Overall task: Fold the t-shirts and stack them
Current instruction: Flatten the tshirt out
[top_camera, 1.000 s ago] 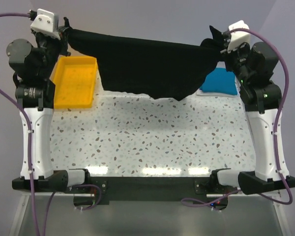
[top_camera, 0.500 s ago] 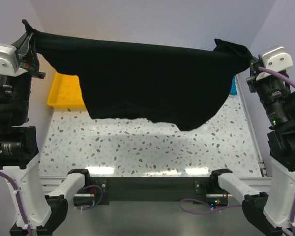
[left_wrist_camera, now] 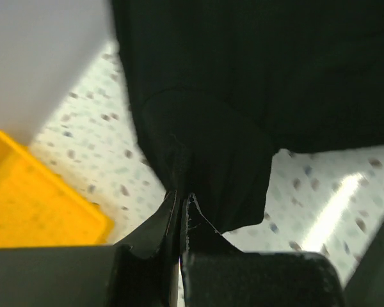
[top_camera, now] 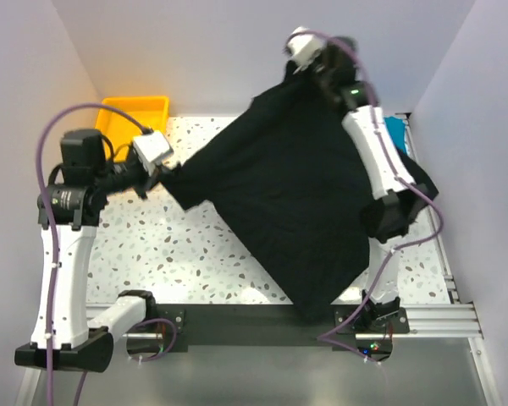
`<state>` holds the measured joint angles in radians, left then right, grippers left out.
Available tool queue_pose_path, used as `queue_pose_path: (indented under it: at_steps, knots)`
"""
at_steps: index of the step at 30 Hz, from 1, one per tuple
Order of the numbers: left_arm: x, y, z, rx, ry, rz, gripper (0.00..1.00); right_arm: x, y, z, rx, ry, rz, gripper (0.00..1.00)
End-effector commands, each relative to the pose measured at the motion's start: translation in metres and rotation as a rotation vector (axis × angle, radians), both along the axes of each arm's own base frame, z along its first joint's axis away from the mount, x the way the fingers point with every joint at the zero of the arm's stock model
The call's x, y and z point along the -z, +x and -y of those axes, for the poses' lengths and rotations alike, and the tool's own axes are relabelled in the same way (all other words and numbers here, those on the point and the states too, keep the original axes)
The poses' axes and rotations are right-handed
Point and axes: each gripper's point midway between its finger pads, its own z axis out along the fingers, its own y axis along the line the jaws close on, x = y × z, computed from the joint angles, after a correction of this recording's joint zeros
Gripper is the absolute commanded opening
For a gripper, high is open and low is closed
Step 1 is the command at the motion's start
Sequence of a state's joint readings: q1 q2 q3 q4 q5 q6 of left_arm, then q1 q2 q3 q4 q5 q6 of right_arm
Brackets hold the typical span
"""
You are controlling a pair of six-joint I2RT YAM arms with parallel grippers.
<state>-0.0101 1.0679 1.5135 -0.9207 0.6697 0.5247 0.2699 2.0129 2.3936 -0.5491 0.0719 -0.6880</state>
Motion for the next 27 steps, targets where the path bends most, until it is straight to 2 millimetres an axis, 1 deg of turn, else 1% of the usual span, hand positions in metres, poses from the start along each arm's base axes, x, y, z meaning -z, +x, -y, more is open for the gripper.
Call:
queue_pose_path:
  at_steps: [1,2,3,4,5,6,7,8,9,10,11,12,13,14,15,16,17,18,19,21,22,23,24,25,26,27]
  knots:
    - [0.049,-0.086,0.017,0.261,0.103,-0.099,0.00,-0.001,-0.038,-0.104,-0.176,-0.071,0.010,0.07]
    - [0.075,-0.094,0.015,0.287,0.131,-0.153,0.03,0.047,-0.040,-0.124,-0.212,-0.145,-0.072,0.19]
    - [0.090,-0.103,0.012,0.274,0.141,-0.204,0.08,0.067,-0.045,-0.139,-0.231,-0.184,-0.104,0.36]
    - [0.097,-0.111,0.009,0.264,0.159,-0.199,0.28,0.093,-0.057,-0.161,-0.249,-0.240,-0.146,0.68]
    - [0.114,-0.116,0.006,0.266,0.199,-0.226,0.38,0.119,-0.062,-0.164,-0.251,-0.279,-0.202,0.80]
    - [0.118,-0.120,0.005,0.272,0.220,-0.218,0.66,0.138,-0.072,-0.164,-0.257,-0.307,-0.270,0.89]
    - [0.119,-0.125,0.004,0.275,0.239,-0.192,0.76,0.147,-0.075,-0.160,-0.258,-0.309,-0.310,0.91]
    - [0.125,-0.125,0.000,0.281,0.274,-0.184,0.82,0.155,-0.077,-0.150,-0.223,-0.294,-0.348,0.92]
    - [0.127,-0.124,-0.002,0.280,0.291,-0.177,0.85,0.163,-0.084,-0.140,-0.210,-0.300,-0.394,0.93]
    - [0.131,-0.122,-0.004,0.274,0.304,-0.178,0.89,0.165,-0.087,-0.127,-0.193,-0.292,-0.422,0.94]
    - [0.141,-0.119,-0.008,0.249,0.315,-0.205,0.90,0.167,-0.098,-0.115,-0.179,-0.280,-0.451,0.94]
    - [0.142,-0.109,-0.008,0.232,0.314,-0.195,0.90,0.170,-0.108,-0.104,-0.168,-0.287,-0.483,0.95]
    - [0.148,-0.103,-0.008,0.219,0.307,-0.222,0.89,0.174,-0.118,-0.097,-0.163,-0.294,-0.509,0.95]
    - [0.156,-0.098,-0.007,0.195,0.289,-0.258,0.87,0.180,-0.135,-0.087,-0.160,-0.293,-0.543,0.95]
    - [0.155,-0.082,-0.006,0.171,0.278,-0.233,0.82,0.189,-0.148,-0.079,-0.155,-0.310,-0.592,0.95]
    - [0.163,-0.071,-0.005,0.156,0.266,-0.267,0.78,0.196,-0.158,-0.074,-0.153,-0.319,-0.624,0.94]
    - [0.169,-0.063,-0.004,0.121,0.240,-0.302,0.75,0.215,-0.172,-0.063,-0.136,-0.334,-0.688,0.93]
    - [0.169,-0.044,-0.004,0.086,0.234,-0.276,0.72,0.221,-0.186,-0.052,-0.125,-0.338,-0.737,0.92]
    - [0.183,-0.029,-0.005,0.062,0.232,-0.327,0.71,0.240,-0.201,-0.043,-0.111,-0.338,-0.812,0.88]
    - [0.193,-0.004,-0.011,-0.003,0.243,-0.358,0.61,0.258,-0.224,-0.028,-0.101,-0.318,-0.928,0.82]
    - [0.211,0.007,-0.011,-0.011,0.254,-0.422,0.60,0.274,-0.239,-0.020,-0.084,-0.313,-1.000,0.77]
    - [0.215,0.018,-0.015,-0.034,0.269,-0.433,0.57,0.281,-0.247,-0.015,-0.076,-0.307,-1.039,0.74]
    - [0.219,0.028,-0.016,-0.041,0.279,-0.436,0.52,0.288,-0.255,-0.007,-0.060,-0.303,-1.083,0.69]
    - [0.236,0.036,-0.017,-0.040,0.297,-0.481,0.52,0.295,-0.260,-0.001,-0.044,-0.298,-1.112,0.67]
    - [0.239,0.045,-0.020,-0.052,0.319,-0.474,0.51,0.307,-0.270,0.005,-0.027,-0.301,-1.159,0.65]
    - [0.244,0.050,-0.020,-0.048,0.331,-0.477,0.50,0.315,-0.271,0.008,-0.014,-0.296,-1.175,0.61]
